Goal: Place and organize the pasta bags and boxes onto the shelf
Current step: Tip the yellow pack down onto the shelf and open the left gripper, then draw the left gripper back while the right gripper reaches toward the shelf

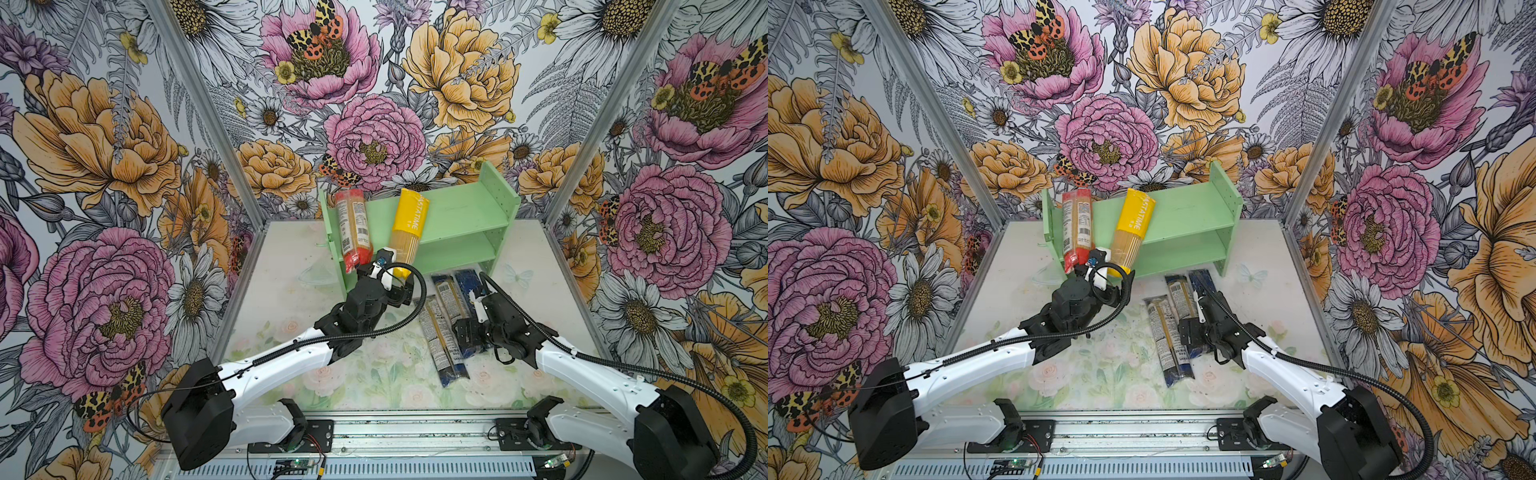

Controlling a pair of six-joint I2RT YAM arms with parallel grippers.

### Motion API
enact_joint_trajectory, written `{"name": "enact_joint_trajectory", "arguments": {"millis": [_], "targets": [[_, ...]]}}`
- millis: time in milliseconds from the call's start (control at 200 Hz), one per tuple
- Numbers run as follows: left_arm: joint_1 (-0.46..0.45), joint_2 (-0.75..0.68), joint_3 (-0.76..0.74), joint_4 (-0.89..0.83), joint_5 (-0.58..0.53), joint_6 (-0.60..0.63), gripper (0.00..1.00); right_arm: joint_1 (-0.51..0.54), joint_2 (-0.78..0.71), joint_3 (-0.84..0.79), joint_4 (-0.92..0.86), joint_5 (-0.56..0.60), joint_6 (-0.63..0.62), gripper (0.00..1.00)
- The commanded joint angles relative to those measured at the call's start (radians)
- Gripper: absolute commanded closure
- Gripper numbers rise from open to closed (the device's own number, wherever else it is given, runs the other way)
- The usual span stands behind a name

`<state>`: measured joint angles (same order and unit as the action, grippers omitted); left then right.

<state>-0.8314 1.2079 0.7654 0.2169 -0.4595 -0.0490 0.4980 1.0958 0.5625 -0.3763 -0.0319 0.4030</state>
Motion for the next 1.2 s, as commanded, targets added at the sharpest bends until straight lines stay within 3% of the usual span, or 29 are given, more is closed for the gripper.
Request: {"name": "enact_joint_trajectory", "arguments": {"millis": [0,215,335,921,1191], "targets": [[0.050,-0.078,-0.070,-0.037,-0.058,-0.029,0.01,0.021,-0.027,-0.017,0.026,-0.013,0.010,0.01],[0.132,-0.216,-0.144,-0.078,-0.017,-0.055,0.01,0.055,-0.035,-0.044,0.046,0.000,0.021,0.01],[0.150,-0.217,-0.135,-0.089,0.032,-0.049,0.01,0.057,-0.034,-0.037,0.055,-0.001,0.021,0.01],[0.090,-0.173,-0.099,-0.109,0.044,-0.049,0.01,0.056,-0.033,0.004,0.053,-0.021,0.003,0.01],[0.040,-0.223,-0.122,-0.138,0.033,-0.054,0.01,0.053,-0.037,0.094,0.051,-0.073,0.018,0.00]]}}
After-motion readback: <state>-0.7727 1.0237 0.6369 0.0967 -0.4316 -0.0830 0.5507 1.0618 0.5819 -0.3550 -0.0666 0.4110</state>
